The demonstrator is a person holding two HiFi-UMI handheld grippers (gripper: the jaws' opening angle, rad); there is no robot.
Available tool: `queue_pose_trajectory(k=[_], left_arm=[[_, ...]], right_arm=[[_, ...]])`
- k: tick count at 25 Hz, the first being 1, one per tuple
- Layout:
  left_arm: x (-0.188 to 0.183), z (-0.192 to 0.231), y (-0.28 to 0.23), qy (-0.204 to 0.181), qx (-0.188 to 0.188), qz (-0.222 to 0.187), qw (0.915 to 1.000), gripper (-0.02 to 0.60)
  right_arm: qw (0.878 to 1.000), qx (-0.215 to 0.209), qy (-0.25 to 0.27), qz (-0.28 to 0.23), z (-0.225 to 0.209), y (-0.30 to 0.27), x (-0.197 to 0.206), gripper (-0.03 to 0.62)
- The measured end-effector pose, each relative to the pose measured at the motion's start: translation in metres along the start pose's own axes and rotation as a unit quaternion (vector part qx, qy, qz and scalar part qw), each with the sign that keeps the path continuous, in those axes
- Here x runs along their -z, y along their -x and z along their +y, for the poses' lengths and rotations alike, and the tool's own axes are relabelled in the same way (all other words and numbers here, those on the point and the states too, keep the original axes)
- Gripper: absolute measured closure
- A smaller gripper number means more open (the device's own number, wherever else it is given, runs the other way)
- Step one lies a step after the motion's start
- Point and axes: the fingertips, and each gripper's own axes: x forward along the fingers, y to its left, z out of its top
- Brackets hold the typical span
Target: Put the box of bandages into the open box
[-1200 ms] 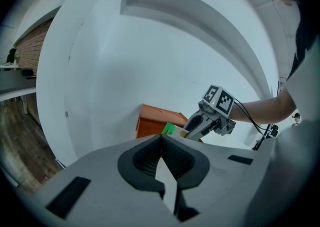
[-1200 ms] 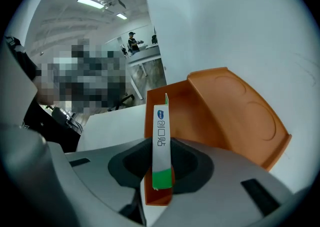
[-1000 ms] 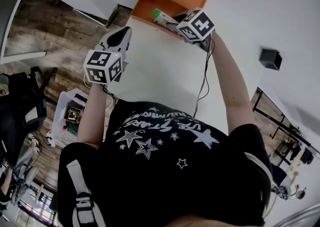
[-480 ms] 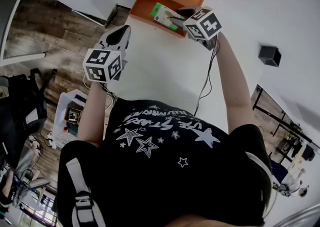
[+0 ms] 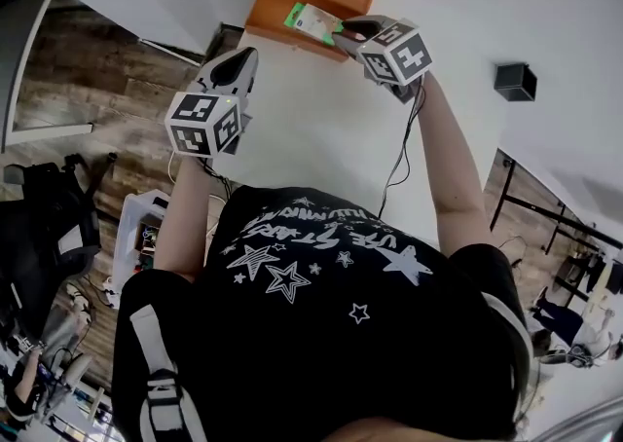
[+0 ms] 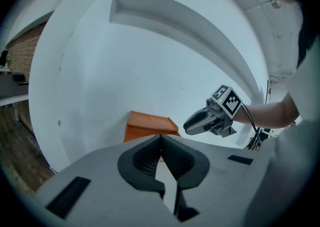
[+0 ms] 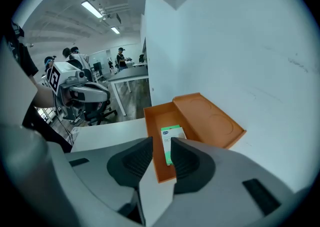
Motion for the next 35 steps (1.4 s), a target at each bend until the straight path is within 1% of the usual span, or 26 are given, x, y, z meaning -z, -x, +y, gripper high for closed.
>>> queue_pose_trajectory(k=[6,10,12,17,26,30,35], left_arm=[[-0.005,-0.032,0.023,-0.021,0.007,-0.015,0.9996,0.562],[-0.006,-0.056,0.042,-0.030,0.008,-0.022,0.9993,0.561],[-0.004,-0.065,0.051,-0.033,0.007,-0.024,0.9991,0.562],[0.001,-0.088,0.076,-0.039,0.006,-0.031,0.9987,0.563],[0.021,-0.133,0.108,-0.047,0.010,-0.033,0.9983,0.561],[0.032,-0.154,0.126,-0.055,0.013,-0.035,0.9978,0.562],[0.049,-0.178,0.148,-0.054,0.010,-0.033,0.9980,0.562]], right_arm=[[0.999,0.029,-0.006,-0.039,0.025,0.033,0.007,0.510],[0.997,0.052,-0.006,-0.061,0.039,0.059,0.013,0.526],[0.996,0.059,-0.008,-0.069,0.047,0.070,0.018,0.530],[0.994,0.062,-0.015,-0.090,0.074,0.098,0.028,0.536],[0.992,0.071,-0.017,-0.101,0.113,0.137,0.063,0.536],[0.989,0.082,-0.034,-0.115,0.129,0.156,0.081,0.536],[0.984,0.097,-0.057,-0.134,0.154,0.180,0.106,0.537]])
